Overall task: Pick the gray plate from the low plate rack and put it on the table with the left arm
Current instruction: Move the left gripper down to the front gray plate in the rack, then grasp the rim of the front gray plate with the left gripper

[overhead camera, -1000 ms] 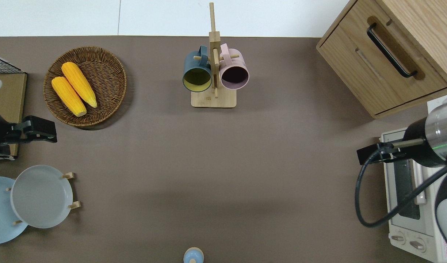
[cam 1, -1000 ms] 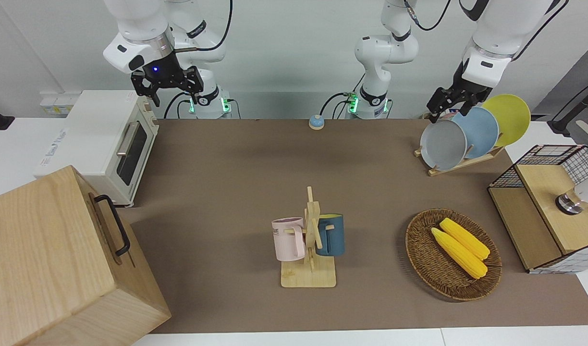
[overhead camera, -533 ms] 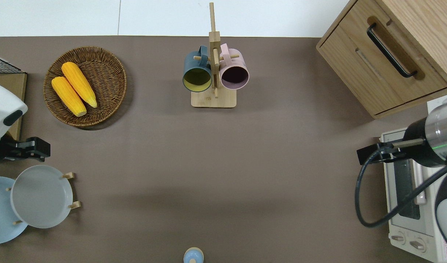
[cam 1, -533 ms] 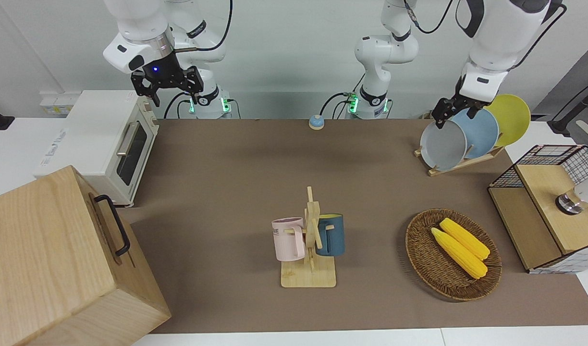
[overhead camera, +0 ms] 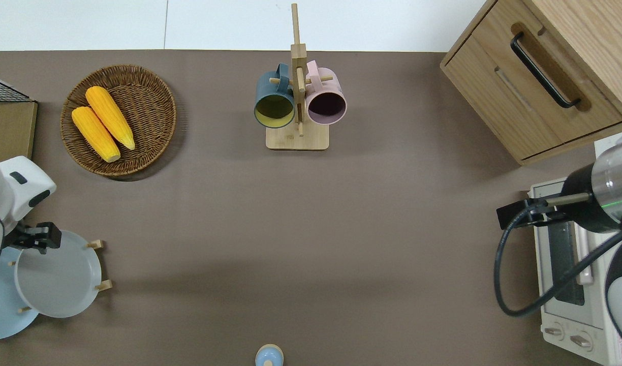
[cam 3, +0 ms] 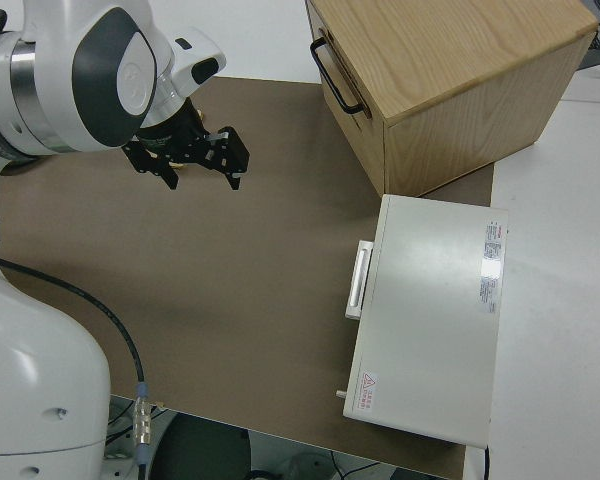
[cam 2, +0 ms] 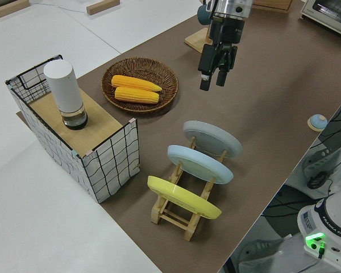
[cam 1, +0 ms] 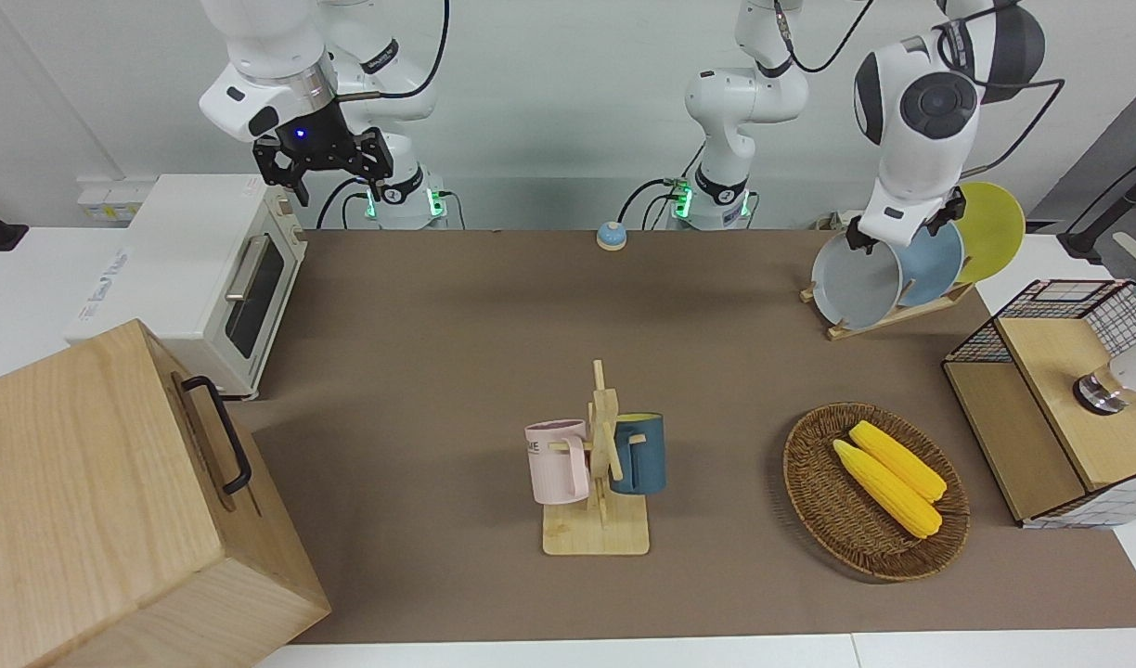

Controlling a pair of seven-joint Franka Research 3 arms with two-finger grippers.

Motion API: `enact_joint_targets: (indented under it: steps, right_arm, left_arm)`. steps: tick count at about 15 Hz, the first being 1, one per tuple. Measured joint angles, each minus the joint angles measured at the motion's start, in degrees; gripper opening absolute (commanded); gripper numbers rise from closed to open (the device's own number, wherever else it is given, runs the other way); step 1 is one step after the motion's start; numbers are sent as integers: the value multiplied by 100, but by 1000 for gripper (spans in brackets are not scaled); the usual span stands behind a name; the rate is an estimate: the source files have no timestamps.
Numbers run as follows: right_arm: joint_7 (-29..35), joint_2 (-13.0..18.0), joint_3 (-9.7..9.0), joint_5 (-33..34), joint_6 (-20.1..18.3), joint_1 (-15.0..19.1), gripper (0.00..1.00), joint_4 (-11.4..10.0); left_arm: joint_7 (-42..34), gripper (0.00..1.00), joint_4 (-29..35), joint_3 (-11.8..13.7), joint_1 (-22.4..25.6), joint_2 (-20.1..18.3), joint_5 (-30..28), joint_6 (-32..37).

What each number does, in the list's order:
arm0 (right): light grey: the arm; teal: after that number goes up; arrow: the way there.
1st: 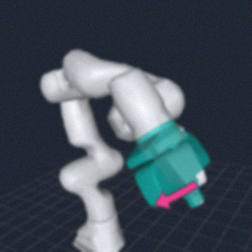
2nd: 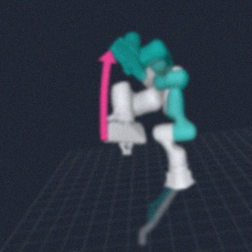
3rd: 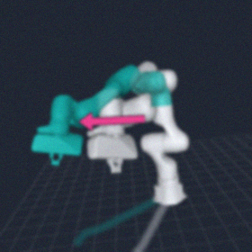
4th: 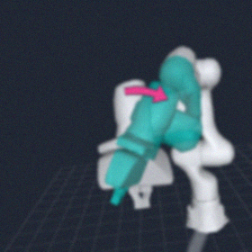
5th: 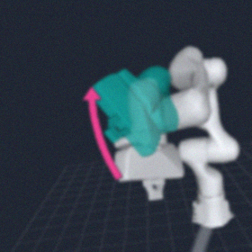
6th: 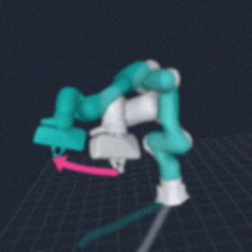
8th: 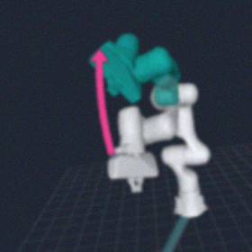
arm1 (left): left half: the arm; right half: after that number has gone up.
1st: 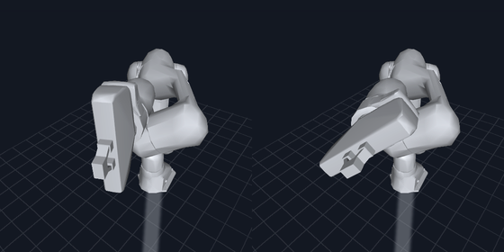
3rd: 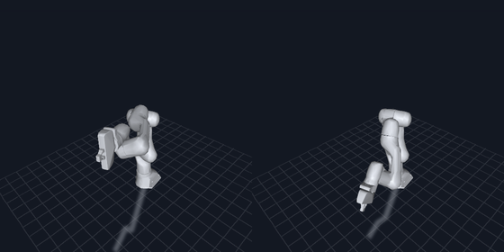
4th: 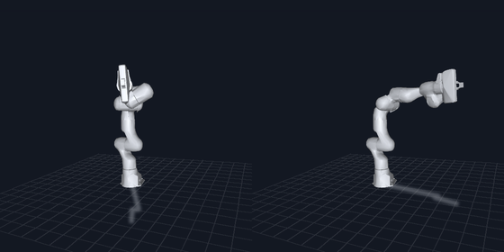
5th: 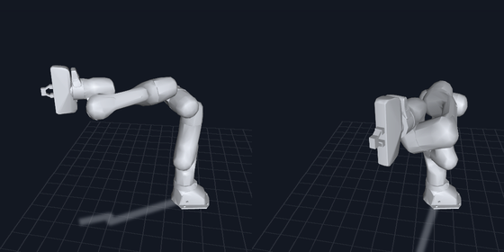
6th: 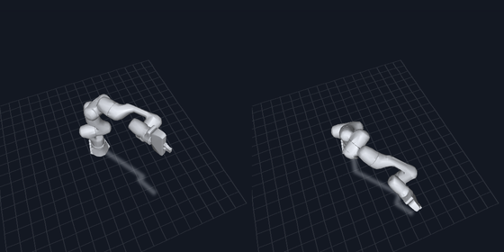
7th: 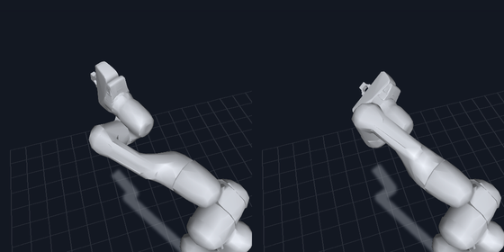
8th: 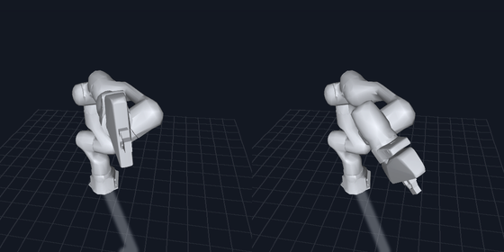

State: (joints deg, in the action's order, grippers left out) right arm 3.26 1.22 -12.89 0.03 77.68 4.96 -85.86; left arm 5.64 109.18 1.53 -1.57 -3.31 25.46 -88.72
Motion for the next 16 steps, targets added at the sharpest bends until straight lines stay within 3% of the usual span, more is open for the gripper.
enact_joint_targets:
  steps: [4,5,6,9,10,11,16]
  right_arm:
    - [0,0,0,0,0,0,990,0]
    - [0,0,0,0,0,0,990,0]
    - [0,0,0,0,0,0,990,0]
    - [0,0,0,0,0,0,987,0]
    - [0,0,0,0,0,0,987,0]
    - [0,0,0,0,0,0,987,0]
    - [0,0,0,0,0,0,987,0]
  left_arm:
    - [-9,991,644,446,55,-1,20,-392]
    - [-12,929,735,533,59,0,21,-426]
    - [-12,783,810,605,62,-1,21,-450]
    - [-10,194,956,661,63,-1,21,-486]
    - [-2,57,975,658,61,-1,20,-491]
    - [2,1,980,656,59,-1,20,-491]
    - [19,0,977,640,49,-13,-65,-504]
